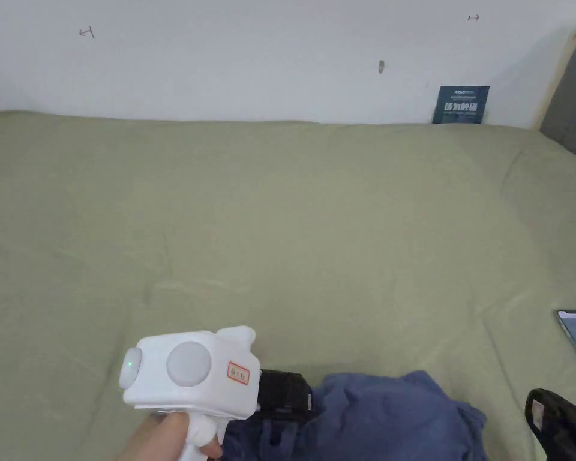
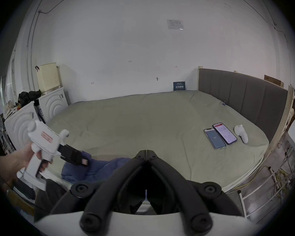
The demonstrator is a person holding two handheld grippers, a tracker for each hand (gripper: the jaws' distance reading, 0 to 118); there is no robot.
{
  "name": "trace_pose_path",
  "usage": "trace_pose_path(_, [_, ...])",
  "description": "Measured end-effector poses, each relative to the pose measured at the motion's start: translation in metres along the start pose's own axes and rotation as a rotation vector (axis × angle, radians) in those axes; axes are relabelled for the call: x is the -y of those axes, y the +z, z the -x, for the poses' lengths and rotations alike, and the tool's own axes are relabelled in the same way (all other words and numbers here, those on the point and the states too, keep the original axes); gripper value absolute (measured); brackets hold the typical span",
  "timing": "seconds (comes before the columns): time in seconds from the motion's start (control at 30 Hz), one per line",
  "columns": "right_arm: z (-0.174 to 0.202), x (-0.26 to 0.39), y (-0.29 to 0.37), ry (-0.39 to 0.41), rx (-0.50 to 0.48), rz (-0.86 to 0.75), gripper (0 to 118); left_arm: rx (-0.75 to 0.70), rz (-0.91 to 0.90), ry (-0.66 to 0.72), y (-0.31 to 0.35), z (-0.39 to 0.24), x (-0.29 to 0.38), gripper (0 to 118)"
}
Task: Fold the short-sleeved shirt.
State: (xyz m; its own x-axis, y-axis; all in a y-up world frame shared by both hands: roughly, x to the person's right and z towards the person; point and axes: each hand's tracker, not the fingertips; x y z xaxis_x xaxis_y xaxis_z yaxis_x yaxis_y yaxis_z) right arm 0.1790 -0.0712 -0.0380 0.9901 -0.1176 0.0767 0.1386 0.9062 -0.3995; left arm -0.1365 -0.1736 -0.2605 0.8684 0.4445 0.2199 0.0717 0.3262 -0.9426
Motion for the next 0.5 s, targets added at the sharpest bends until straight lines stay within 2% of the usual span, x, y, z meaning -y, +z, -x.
trace_pose_path(0.03, [-0.001,0.0,0.0,-0.001,0.004,0.0,0,0.062,-0.021,0.014,0.01,0.003,0.0,114])
trace_pose_path(0.13, [-0.001,0.0,-0.003,-0.007,0.004,0.006,0,0.101,-0.076,0.057,0.041,0.021,0.002,110])
trace_pose_path(0.17, [0.0,0.0,-0.004,-0.012,-0.001,0.008,0,0.118,-0.102,0.063,0.053,0.029,0.006,100])
trace_pose_path(0.2, [0.001,0.0,-0.006,-0.017,-0.007,0.01,0,0.105,-0.101,0.051,0.065,0.037,0.005,73])
trace_pose_path(0.23, [0.002,0.002,-0.008,-0.018,-0.013,0.011,0,0.102,-0.11,0.052,0.072,0.045,0.008,16])
trace_pose_path(0.27, [0.004,0.002,-0.009,-0.017,-0.016,0.013,0,0.099,-0.119,0.06,0.075,0.053,0.011,0])
trace_pose_path(0.43, [0.013,0.004,-0.014,-0.014,-0.044,0.023,0,0.057,-0.084,0.09,0.054,0.072,0.011,0])
trace_pose_path(0.5, [0.015,0.003,-0.013,-0.011,-0.051,0.027,0,0.09,-0.043,0.097,0.034,0.067,0.012,0])
